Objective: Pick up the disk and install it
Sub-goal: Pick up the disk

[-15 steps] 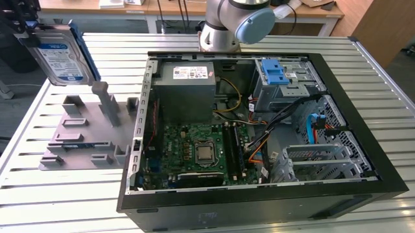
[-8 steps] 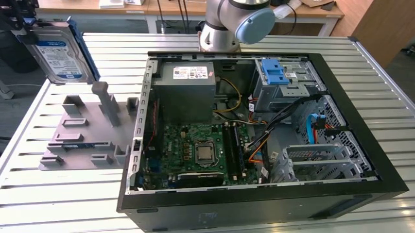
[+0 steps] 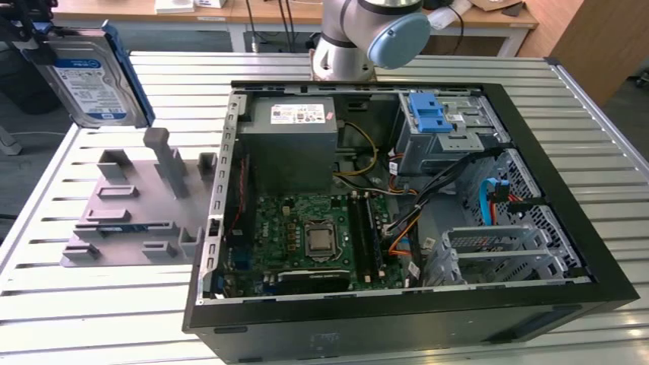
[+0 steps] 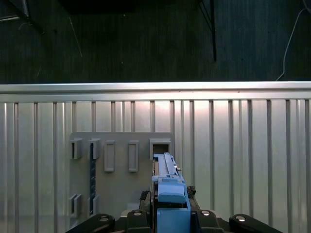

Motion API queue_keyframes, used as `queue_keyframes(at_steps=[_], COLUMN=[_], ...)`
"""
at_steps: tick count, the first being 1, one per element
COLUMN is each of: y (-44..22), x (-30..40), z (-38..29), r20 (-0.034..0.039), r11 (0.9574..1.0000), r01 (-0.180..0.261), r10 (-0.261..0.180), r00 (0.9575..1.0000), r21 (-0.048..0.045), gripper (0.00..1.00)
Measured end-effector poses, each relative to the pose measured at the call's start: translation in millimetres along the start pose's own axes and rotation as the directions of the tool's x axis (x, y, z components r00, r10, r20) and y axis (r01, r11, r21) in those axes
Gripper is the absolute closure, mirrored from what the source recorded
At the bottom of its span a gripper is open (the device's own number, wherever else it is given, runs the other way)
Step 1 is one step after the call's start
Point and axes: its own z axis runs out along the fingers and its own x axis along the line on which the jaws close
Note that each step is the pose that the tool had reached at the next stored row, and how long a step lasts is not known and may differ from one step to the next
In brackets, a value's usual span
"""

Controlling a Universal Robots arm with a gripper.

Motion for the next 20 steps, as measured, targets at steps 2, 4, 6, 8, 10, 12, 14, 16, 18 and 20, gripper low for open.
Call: queue_keyframes(at_steps=[2,4,6,8,10,12,14,16,18,20], y=[0.0,0.0,0.0,0.0,0.0,0.0,0.0,0.1,0.0,0.0], x=[0.0,0.0,-0.1,-0.1,-0.1,-0.2,-0.2,-0.2,-0.2,-0.2], z=[-1.7,-3.7,-5.5,-7.5,-9.4,-12.4,-14.5,-16.6,-18.7,-20.6], r20=[0.0,0.0,0.0001,0.0,0.0,0.0,0.0,0.0001,0.0,0.0], r11=[1.0,1.0,1.0,1.0,1.0,1.0,1.0,1.0,1.0,1.0], r01=[0.0,0.0,0.0,0.0,0.0,0.0,0.0,0.0,0.0,0.0], r10=[0.0,0.0,0.0,0.0,0.0,0.0,0.0,0.0,0.0,0.0], r00=[1.0,1.0,1.0,1.0,1.0,1.0,1.0,1.0,1.0,1.0], r21=[0.0001,0.0,0.0002,0.0001,0.0003,0.0003,0.0003,0.0005,0.0005,0.0006], gripper=[0.64,0.64,0.64,0.64,0.64,0.64,0.64,0.64,0.64,0.64])
